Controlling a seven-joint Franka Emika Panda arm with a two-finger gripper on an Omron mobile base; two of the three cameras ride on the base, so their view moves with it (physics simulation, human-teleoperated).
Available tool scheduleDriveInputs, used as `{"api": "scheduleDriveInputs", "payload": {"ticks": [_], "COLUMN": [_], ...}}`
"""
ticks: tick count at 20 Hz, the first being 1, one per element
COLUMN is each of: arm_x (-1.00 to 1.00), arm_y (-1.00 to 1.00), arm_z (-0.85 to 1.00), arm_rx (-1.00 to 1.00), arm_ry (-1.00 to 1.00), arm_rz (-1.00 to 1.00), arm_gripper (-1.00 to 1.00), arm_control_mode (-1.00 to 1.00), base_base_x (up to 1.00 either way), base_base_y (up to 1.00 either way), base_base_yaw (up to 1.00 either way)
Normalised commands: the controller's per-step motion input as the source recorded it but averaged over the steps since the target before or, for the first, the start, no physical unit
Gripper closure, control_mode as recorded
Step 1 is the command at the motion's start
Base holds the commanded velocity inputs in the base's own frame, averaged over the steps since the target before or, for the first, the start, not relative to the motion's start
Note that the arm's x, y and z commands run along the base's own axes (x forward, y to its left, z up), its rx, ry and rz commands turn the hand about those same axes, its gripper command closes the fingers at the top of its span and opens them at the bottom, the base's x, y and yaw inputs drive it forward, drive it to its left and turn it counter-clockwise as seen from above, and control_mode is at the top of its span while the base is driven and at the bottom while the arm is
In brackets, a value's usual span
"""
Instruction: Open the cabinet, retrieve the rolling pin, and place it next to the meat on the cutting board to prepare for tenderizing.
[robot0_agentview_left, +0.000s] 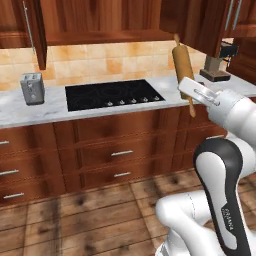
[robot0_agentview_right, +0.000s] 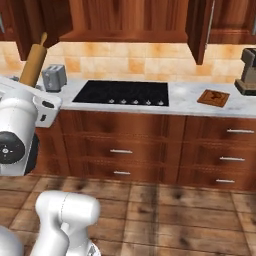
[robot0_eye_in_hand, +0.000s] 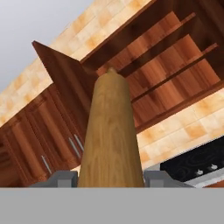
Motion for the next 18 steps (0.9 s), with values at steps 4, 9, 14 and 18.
{"api": "scheduleDriveInputs", "payload": {"ticks": [4,9,14,18], "arm_x": [0.00,0.00,0.00,0.00], "arm_y": [0.00,0.00,0.00,0.00], "arm_z": [0.00,0.00,0.00,0.00], "arm_rx": [0.00,0.00,0.00,0.00], "arm_ry": [0.00,0.00,0.00,0.00], "arm_rz": [0.00,0.00,0.00,0.00], "arm_gripper": [1.00,1.00,1.00,1.00], "arm_control_mode": [1.00,1.00,1.00,1.00], "base_base_x": [-0.99,-0.85,-0.74,-0.71], "base_base_y": [-0.59,-0.80,-0.95,-1.00], "base_base_yaw": [0.00,0.00,0.00,0.00]}}
